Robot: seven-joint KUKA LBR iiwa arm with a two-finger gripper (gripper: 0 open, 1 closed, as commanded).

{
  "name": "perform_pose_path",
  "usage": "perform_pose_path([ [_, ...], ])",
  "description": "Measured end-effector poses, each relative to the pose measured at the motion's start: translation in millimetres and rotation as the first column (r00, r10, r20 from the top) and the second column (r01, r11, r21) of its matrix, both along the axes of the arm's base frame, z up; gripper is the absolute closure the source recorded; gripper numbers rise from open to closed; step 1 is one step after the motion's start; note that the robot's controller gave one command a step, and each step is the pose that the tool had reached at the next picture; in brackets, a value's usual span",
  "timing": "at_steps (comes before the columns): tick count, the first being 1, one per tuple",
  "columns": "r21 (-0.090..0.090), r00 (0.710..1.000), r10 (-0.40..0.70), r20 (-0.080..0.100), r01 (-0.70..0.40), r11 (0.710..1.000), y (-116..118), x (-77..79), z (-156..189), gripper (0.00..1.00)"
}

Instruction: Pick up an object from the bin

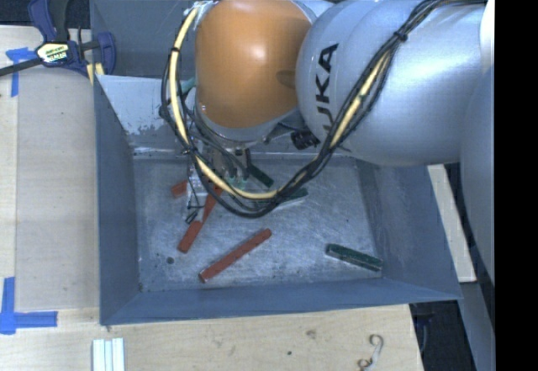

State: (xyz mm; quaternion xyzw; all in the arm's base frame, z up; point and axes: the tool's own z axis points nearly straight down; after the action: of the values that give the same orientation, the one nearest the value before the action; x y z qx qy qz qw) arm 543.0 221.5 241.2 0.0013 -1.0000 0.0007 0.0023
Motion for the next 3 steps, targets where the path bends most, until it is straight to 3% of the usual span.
perform_pose_path([
  [1, -0.002, 0.986, 0.165, 0.003, -0.165, 0.986, -82, 71.3, -85, 0.00],
  [2, 0.001, 0.891, 0.453, 0.009, -0.453, 0.891, -76, 83.4, -107, 0.00],
  [3, -0.001, 0.849, 0.529, 0.013, -0.529, 0.849, -80, 78.8, -90, 0.00],
])
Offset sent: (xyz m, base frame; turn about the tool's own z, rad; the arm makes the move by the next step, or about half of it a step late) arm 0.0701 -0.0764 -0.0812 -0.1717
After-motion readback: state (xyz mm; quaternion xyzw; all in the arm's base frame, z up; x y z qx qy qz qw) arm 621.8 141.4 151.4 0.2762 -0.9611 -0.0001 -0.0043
